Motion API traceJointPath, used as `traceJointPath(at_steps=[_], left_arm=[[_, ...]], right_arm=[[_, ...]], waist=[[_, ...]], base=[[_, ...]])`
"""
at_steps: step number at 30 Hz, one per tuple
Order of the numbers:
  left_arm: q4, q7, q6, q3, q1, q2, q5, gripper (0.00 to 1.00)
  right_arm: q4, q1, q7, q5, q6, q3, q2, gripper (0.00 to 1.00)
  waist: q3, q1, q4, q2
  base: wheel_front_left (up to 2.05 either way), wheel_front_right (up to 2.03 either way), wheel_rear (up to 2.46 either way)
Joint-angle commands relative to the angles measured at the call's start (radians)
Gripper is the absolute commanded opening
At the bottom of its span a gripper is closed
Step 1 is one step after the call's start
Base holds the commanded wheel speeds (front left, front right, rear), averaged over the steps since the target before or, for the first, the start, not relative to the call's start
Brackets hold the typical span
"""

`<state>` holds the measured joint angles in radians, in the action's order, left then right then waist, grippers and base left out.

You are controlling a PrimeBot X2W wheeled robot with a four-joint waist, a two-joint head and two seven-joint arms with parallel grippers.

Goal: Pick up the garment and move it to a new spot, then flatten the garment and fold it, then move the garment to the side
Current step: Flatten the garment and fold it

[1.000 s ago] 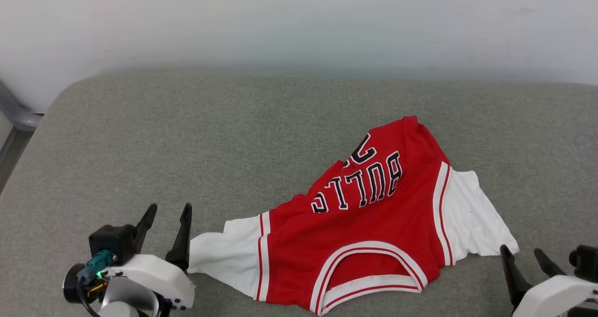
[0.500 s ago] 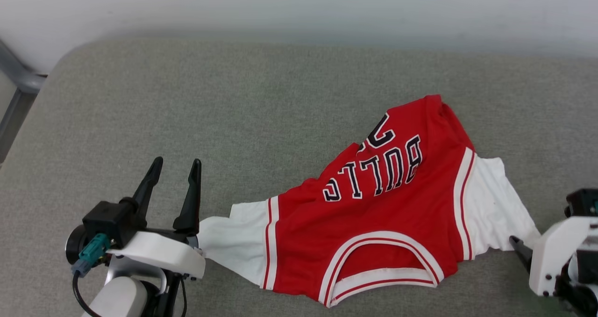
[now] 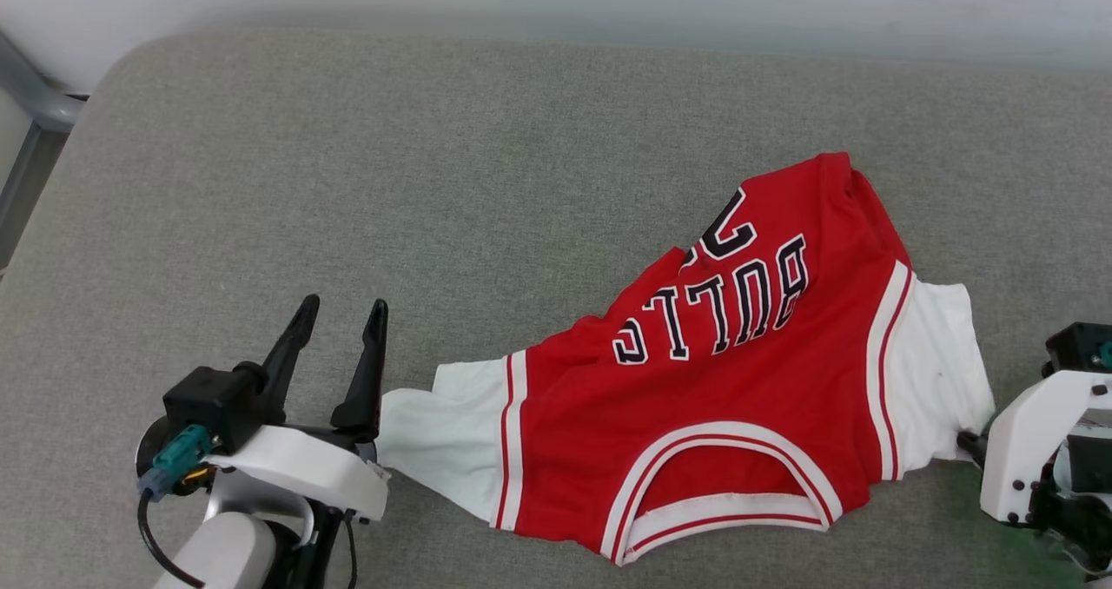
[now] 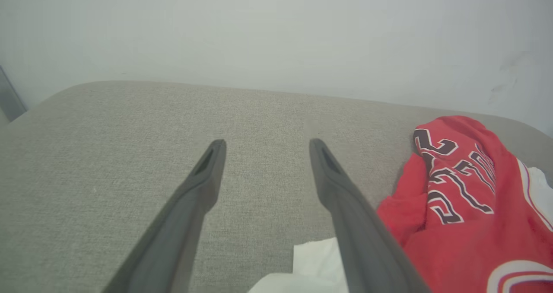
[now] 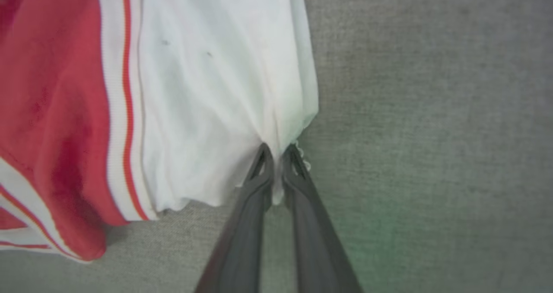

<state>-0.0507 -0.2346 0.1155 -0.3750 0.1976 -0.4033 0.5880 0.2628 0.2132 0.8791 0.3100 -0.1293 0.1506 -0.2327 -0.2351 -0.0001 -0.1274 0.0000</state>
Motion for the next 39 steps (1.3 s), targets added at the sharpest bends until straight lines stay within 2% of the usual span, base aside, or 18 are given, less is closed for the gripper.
traceJointPath(at_steps=[1, 3, 6, 7, 9, 10, 12, 16, 19, 23, 26, 27, 28, 29, 30, 36, 39], left_arm=[[-0.004, 0.018, -0.012, 0.002, -0.006, -0.013, 0.015, 1.0], [-0.005, 0.059, -0.03, 0.0, -0.009, -0.025, 0.042, 1.0], [-0.006, 0.18, -0.062, -0.022, -0.011, -0.065, 0.086, 1.0], [-0.006, 0.18, -0.062, -0.022, -0.011, -0.065, 0.086, 1.0], [-0.001, 0.283, -0.095, -0.048, 0.004, -0.096, 0.117, 1.0], [-0.005, 0.391, -0.121, -0.07, 0.011, -0.134, 0.147, 1.0], [-0.016, 0.485, -0.135, -0.088, 0.015, -0.161, 0.177, 1.0], [-0.054, 0.63, -0.134, -0.107, 0.012, -0.197, 0.232, 1.0], [-0.081, 0.697, -0.123, -0.114, 0.017, -0.219, 0.244, 1.0], [-0.136, 0.785, -0.109, -0.139, 0.006, -0.221, 0.273, 1.0], [-0.184, 0.865, -0.124, -0.182, -0.028, -0.2, 0.306, 1.0], [-0.193, 0.893, -0.131, -0.201, -0.037, -0.19, 0.317, 0.91], [-0.194, 0.907, -0.14, -0.216, -0.044, -0.177, 0.327, 0.47], [-0.194, 0.917, -0.146, -0.229, -0.048, -0.168, 0.332, 0.18], [-0.194, 0.927, -0.152, -0.239, -0.05, -0.163, 0.332, 0.0], [-0.163, 0.834, -0.157, -0.206, -0.01, -0.17, 0.293, 0.0], [-0.135, 0.769, -0.153, -0.177, 0.03, -0.208, 0.244, 0.0]], right_arm=[[0.035, -0.055, 0.013, 0.008, -0.001, -0.012, 0.025, 0.0], [0.0, -0.05, -0.004, 0.009, -0.001, -0.005, 0.02, 0.0], [-0.068, -0.057, -0.025, 0.015, -0.001, 0.01, 0.021, 0.0], [-0.068, -0.057, -0.025, 0.015, -0.001, 0.01, 0.021, 0.0], [-0.115, -0.063, -0.032, 0.013, -0.001, 0.021, 0.027, 0.0], [-0.157, -0.077, -0.031, 0.008, -0.001, 0.023, 0.037, 0.0], [-0.188, -0.094, -0.026, 0.006, -0.001, 0.022, 0.053, 0.0], [-0.222, -0.11, -0.022, 0.001, -0.001, 0.016, 0.081, 0.0], [-0.233, -0.11, -0.025, 0.005, -0.001, 0.013, 0.102, 0.0], [-0.237, -0.113, -0.034, 0.001, -0.001, 0.004, 0.117, 0.0], [-0.231, -0.105, -0.041, 0.005, -0.001, -0.002, 0.124, 0.0], [-0.228, -0.105, -0.044, 0.004, -0.001, -0.001, 0.126, 0.0], [-0.226, -0.104, -0.048, 0.004, -0.001, 0.002, 0.127, 0.0], [-0.225, -0.102, -0.051, 0.004, -0.001, 0.005, 0.129, 0.0], [-0.224, -0.1, -0.054, 0.002, -0.001, 0.007, 0.129, 0.0], [-0.227, -0.078, -0.087, 0.01, -0.001, 0.018, 0.13, 0.0], [-0.24, -0.06, -0.118, 0.012, -0.001, 0.017, 0.114, 0.0]], waist=[[0.009, 0.0001, 0.007, 0.0], [0.021, 0.0001, 0.015, 0.0], [0.038, 0.0001, 0.022, 0.0], [0.038, 0.0001, 0.022, 0.0], [0.044, 0.0001, 0.027, 0.0], [0.048, 0.0001, 0.036, 0.0], [0.047, 0.0001, 0.049, 0.0], [0.034, 0.0001, 0.078, 0.0], [0.017, 0.0001, 0.099, 0.0], [-0.001, 0.0001, 0.122, 0.0], [-0.007, 0.0001, 0.137, 0.0], [-0.008, 0.0001, 0.14, 0.0], [-0.009, 0.0001, 0.142, 0.0], [-0.01, 0.0001, 0.144, 0.0], [-0.01, 0.0001, 0.145, 0.0], [-0.003, 0.0001, 0.139, 0.0], [0.013, 0.0001, 0.132, 0.0]], base=[[0.0, 0.0, 0.0], [0.0, 0.0, 0.0], [0.0, 0.0, 0.0], [0.0, 0.0, 0.0], [0.0, 0.0, 0.0], [0.0, 0.0, 0.0], [0.0, 0.0, 0.0], [0.0, 0.0, 0.0], [0.0, 0.0, 0.0], [0.0, 0.0, 0.0], [0.0, 0.0, 0.0], [0.0, 0.0, 0.0], [0.0, 0.0, 0.0], [0.0, 0.0, 0.0], [0.0, 0.0, 0.0], [0.0, 0.0, 0.0], [0.0, 0.0, 0.0]])
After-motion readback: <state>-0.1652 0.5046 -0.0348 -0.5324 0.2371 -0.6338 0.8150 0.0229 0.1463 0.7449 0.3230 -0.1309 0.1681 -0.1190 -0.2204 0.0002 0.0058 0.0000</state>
